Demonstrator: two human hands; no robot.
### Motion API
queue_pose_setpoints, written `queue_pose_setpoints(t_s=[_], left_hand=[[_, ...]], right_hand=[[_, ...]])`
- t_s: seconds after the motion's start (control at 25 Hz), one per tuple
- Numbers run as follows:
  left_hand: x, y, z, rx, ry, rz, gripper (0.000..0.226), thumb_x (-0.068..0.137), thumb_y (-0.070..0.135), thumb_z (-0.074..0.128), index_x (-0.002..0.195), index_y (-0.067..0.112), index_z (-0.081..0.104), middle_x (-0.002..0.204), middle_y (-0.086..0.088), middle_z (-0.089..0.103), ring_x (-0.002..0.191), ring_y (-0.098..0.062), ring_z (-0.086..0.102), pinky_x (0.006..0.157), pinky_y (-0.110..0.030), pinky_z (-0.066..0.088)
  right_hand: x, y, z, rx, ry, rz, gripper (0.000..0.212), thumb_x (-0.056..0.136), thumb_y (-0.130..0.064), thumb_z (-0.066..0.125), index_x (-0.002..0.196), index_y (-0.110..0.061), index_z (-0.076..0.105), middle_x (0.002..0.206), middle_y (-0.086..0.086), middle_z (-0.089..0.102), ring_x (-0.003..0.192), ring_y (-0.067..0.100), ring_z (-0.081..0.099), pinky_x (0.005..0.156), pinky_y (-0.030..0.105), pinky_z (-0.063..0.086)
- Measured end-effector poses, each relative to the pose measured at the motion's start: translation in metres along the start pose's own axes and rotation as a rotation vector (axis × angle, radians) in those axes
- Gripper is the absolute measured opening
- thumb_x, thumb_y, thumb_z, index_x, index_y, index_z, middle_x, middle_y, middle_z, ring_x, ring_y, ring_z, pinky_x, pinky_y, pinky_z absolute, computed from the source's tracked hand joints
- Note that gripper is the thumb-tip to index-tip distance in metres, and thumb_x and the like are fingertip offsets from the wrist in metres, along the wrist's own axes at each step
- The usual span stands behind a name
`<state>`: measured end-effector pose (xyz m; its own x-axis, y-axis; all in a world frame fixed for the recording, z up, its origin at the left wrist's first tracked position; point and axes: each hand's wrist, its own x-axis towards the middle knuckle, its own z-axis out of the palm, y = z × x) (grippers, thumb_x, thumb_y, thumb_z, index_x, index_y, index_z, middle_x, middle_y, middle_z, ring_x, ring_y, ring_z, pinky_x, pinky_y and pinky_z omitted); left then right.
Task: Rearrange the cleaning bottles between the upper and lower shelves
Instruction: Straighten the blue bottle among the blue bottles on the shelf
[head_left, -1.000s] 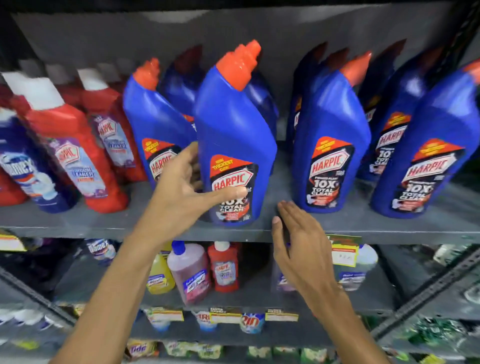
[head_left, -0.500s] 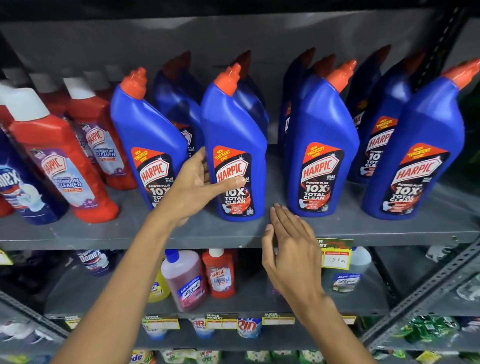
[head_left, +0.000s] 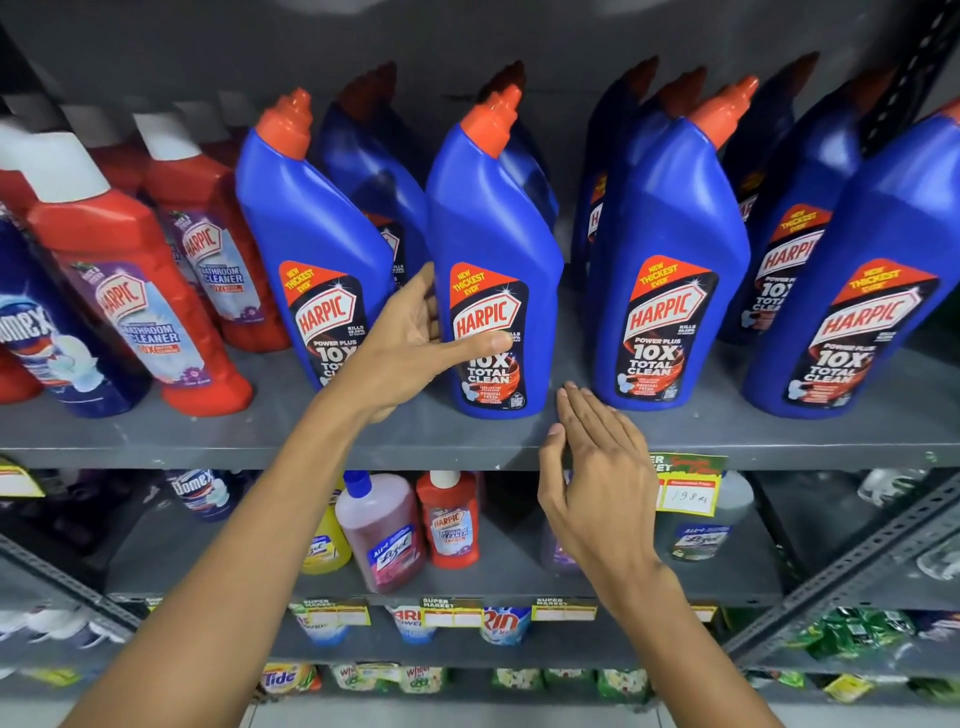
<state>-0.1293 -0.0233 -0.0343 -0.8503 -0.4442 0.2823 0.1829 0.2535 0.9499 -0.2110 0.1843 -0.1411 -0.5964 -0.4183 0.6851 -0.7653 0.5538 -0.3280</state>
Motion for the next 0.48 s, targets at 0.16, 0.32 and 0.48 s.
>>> queue_pose_setpoints(t_s=[0.16,0.32,0.48], left_hand=[[0.0016,-0.0004,-0.0003,-0.011,0.0,0.003,0.068,0.074,0.02,0.097,0.129,0.042,0.065,0.127,0.011,0.082,0.12,-0.009,0.078,0.094,-0.026,0.065],[0.0024,-0.0012,0.0005,-0.017,-0.001,0.006,0.07,0.074,0.021,0.097,0.133,0.04,0.064,0.132,0.006,0.081,0.123,-0.014,0.077,0.097,-0.03,0.065],[0.0016,-0.0012,0.0001,-0.02,0.011,0.014,0.072,0.075,0.021,0.097,0.136,0.038,0.063,0.135,0.003,0.079,0.124,-0.016,0.076,0.102,-0.037,0.064]], right_hand=[[0.0,-0.0003,0.0009,-0.004,0.02,-0.003,0.046,0.105,-0.028,0.049,0.138,-0.006,0.072,0.143,0.009,0.074,0.137,0.023,0.069,0.121,0.04,0.049],[-0.0003,-0.0012,0.0008,-0.007,0.032,-0.004,0.046,0.105,-0.027,0.049,0.137,-0.006,0.073,0.142,0.009,0.074,0.136,0.024,0.069,0.121,0.039,0.048],[-0.0005,-0.0012,0.0007,0.003,0.031,-0.006,0.045,0.105,-0.026,0.05,0.137,-0.005,0.073,0.142,0.009,0.074,0.136,0.024,0.069,0.122,0.037,0.046]])
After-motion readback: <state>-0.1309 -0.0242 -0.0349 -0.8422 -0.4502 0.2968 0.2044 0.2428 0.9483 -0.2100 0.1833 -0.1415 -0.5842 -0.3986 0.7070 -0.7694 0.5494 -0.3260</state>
